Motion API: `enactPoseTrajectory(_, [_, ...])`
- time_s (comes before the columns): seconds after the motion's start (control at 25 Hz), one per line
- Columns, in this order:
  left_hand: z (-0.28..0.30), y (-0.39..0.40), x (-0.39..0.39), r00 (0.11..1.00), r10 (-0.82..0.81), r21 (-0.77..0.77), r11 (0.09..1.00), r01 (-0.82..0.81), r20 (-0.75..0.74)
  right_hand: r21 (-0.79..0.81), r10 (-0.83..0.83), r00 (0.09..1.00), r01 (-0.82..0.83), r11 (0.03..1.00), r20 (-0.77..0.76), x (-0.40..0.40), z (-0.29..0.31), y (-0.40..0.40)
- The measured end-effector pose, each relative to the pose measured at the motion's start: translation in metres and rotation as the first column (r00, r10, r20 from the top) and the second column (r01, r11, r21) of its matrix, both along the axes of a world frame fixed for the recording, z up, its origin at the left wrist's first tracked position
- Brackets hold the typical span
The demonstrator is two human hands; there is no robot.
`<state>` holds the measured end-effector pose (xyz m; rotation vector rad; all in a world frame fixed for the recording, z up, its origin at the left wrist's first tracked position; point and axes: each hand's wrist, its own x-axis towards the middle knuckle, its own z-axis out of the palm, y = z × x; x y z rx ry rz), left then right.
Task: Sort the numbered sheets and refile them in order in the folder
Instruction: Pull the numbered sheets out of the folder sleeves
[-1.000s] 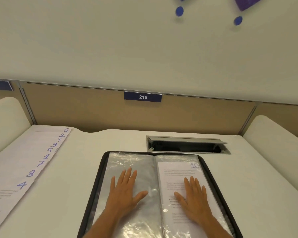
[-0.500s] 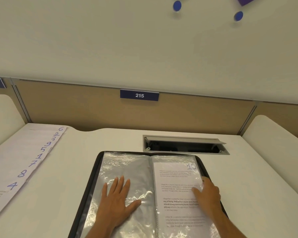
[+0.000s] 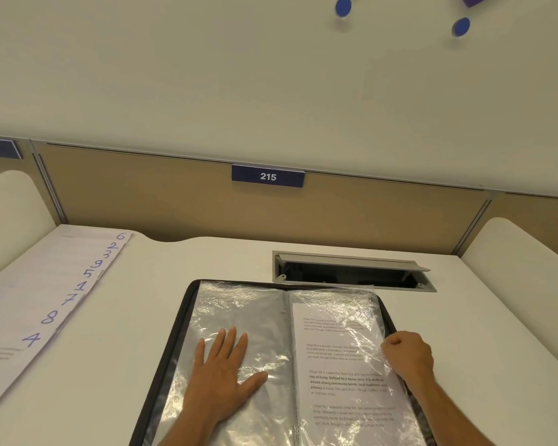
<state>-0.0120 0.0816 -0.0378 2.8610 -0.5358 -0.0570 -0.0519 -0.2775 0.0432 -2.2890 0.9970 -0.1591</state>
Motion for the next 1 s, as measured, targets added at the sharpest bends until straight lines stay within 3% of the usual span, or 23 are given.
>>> enactPoseTrajectory(0.16, [0.011,-0.001,0.004,0.998,0.046,0.001,0.999,-0.046,-0.043,0.385,-0.066,0.998,0.059,0.921,0.004,0.008,0.030,-0.002])
enactPoseTrajectory(0.28, [0.034,-0.007,0.011,0.986,0.074,0.046,0.997,-0.068,-0.147,0.532,-0.016,0.998,-0.023,0.846,0.068,0.011,0.065,0.005])
enactPoseTrajectory(0.4, [0.064,-0.023,0.012,0.984,0.049,-0.140,0.987,-0.074,-0.171,0.656,0.003,0.986,-0.114,0.746,0.168,0.016,0.098,0.020])
enactPoseTrajectory(0.48, [0.089,-0.040,0.011,0.973,0.028,-0.426,0.896,-0.126,-0.229,0.703,0.022,0.972,-0.184,0.687,0.233,0.022,0.112,0.036])
enactPoseTrajectory(0.56, [0.124,-0.061,0.014,0.965,-0.004,-0.654,0.736,-0.175,-0.264,0.717,0.070,0.954,-0.266,0.644,0.291,0.028,0.124,0.058])
enactPoseTrajectory(0.76, [0.195,-0.088,0.031,0.945,-0.064,-0.857,0.445,-0.261,-0.321,0.732,0.183,0.907,-0.415,0.541,0.380,0.036,0.137,0.118])
enactPoseTrajectory(0.84, [0.205,-0.084,0.038,0.939,-0.036,-0.849,0.439,-0.293,-0.343,0.726,0.219,0.892,-0.450,0.520,0.396,0.038,0.136,0.134])
enactPoseTrajectory(1.0, [0.209,-0.065,0.045,0.936,0.080,-0.791,0.513,-0.334,-0.343,0.756,0.257,0.888,-0.460,0.465,0.382,0.041,0.129,0.151])
